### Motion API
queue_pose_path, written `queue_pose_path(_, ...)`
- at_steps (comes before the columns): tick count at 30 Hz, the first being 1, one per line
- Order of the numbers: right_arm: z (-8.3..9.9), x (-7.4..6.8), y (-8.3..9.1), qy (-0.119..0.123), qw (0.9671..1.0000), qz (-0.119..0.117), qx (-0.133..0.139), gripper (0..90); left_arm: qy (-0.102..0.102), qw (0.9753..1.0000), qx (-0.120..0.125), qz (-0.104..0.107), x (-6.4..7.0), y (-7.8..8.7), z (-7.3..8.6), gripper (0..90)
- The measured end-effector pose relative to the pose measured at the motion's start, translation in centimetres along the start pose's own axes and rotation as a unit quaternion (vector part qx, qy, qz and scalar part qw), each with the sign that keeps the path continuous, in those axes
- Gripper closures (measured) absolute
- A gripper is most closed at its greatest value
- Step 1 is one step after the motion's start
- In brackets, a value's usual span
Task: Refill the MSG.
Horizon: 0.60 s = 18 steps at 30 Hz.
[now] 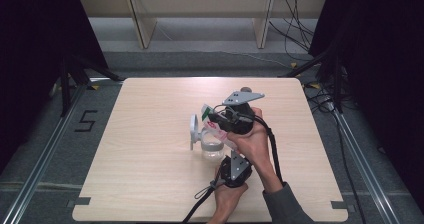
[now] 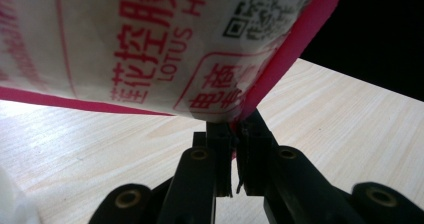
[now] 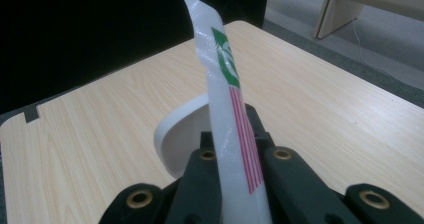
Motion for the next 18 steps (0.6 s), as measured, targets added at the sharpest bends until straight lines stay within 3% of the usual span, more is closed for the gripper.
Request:
queue_pose_path(10,0.14,0.22,-0.09,0.016,0.9998,0.005,-0.008,88.8,0.001,1.0000,0.000,0.009,0.44,-0.08,-0.04,84.9)
queue_pose_path(11,0.34,-0.05,0.02,0.008,0.9997,-0.001,-0.022,89.1,0.001,1.0000,0.000,0.009,0.48,-0.10,-0.05,84.9)
queue_pose_path(14,0.37,0.10,0.18,0.007,0.9997,-0.002,-0.025,88.5,0.001,0.9999,0.000,0.011,0.56,-0.01,-0.12,84.9)
queue_pose_path(18,0.42,-0.10,0.26,0.024,0.9992,0.005,-0.031,89.9,-0.001,1.0000,0.003,0.008,0.66,0.02,-0.19,84.9)
Point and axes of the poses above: each handheld gripper's, and its own axes: y roughly backward along the jaws, z roughly out of its underside, x roughly to its right, the point moved 3 cm from there along -y, roughly forward along the jaws, and after that the axes turned 12 degrees about -x, right-handed, at the moved point
